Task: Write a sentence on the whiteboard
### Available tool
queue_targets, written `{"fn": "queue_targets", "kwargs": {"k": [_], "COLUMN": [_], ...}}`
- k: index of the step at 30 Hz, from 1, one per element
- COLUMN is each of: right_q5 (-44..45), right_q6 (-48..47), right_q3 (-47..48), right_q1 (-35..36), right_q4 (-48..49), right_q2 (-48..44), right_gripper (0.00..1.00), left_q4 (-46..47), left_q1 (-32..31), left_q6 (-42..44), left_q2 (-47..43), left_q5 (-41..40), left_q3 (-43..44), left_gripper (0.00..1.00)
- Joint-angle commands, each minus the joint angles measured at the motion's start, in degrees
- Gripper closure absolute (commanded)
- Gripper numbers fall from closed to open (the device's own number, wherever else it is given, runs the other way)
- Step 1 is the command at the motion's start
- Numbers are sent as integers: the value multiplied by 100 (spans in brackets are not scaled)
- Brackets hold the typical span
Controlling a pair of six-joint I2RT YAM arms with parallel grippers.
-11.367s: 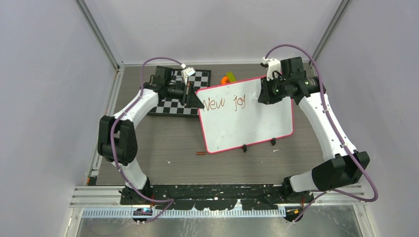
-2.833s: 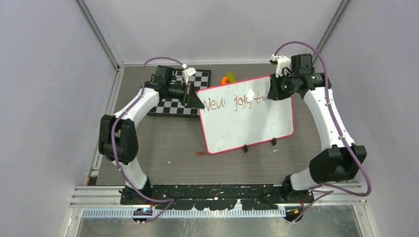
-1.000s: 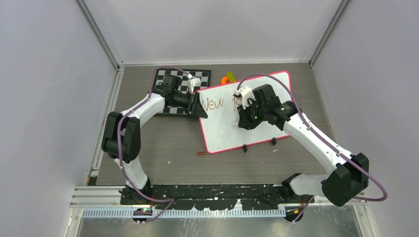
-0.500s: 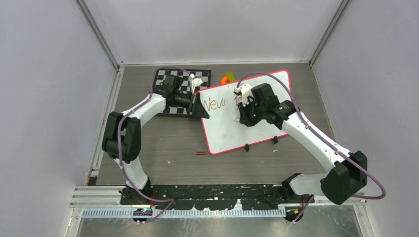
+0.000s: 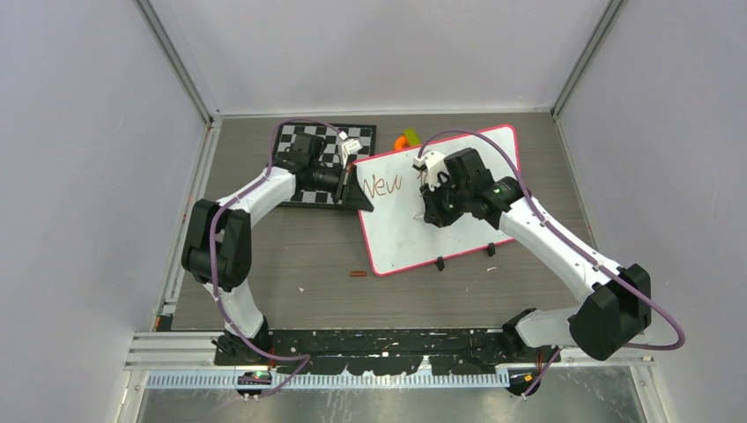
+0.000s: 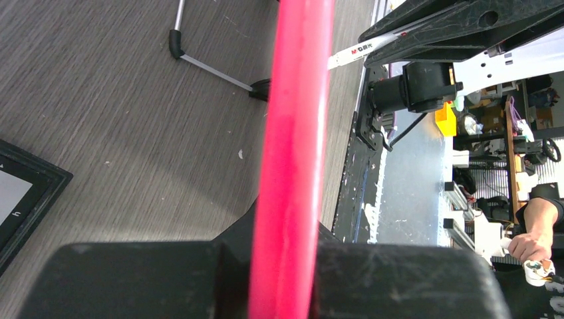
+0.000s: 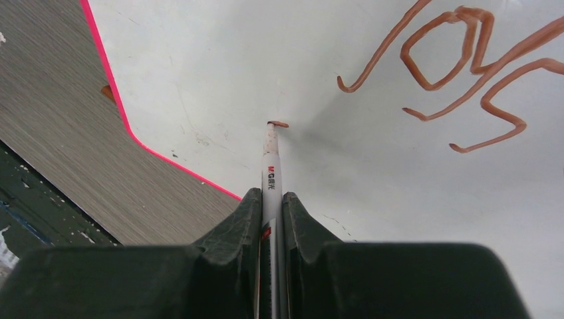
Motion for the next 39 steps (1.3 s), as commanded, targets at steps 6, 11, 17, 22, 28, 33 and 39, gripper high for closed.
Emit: {"fn": "queue_targets", "kwargs": {"k": [6, 11, 17, 22, 28, 33, 39], "right_q5": [228, 201, -16, -59, -371, -435, -102], "right_q6": [-165, -180, -115, -86, -83, 30, 23], "right_q3": [-243, -386, -491, -441, -101, 92, 231], "right_q1": [19, 23, 96, 282, 398, 398, 401], "right_q4": [132, 101, 75, 98, -100, -136, -40], "right_q2": [-65, -102, -42, 107, 154, -27, 90], "right_gripper": [100, 100, 100, 100, 100, 100, 100], "left_q4": [41, 47, 37, 28, -17, -22, -24], "left_q1": [22, 22, 22, 23, 22, 22, 22], "left_q6": [-80, -80, -63, -58, -41, -46, -62], "left_q2": [-17, 0, 7, 0, 18, -9, -18], "left_q5": [-561, -561, -572, -570, -570, -570, -570], "left_q3": [49, 50, 31, 40, 80, 79, 84], "left_gripper": [100, 100, 100, 100, 100, 100, 100]}}
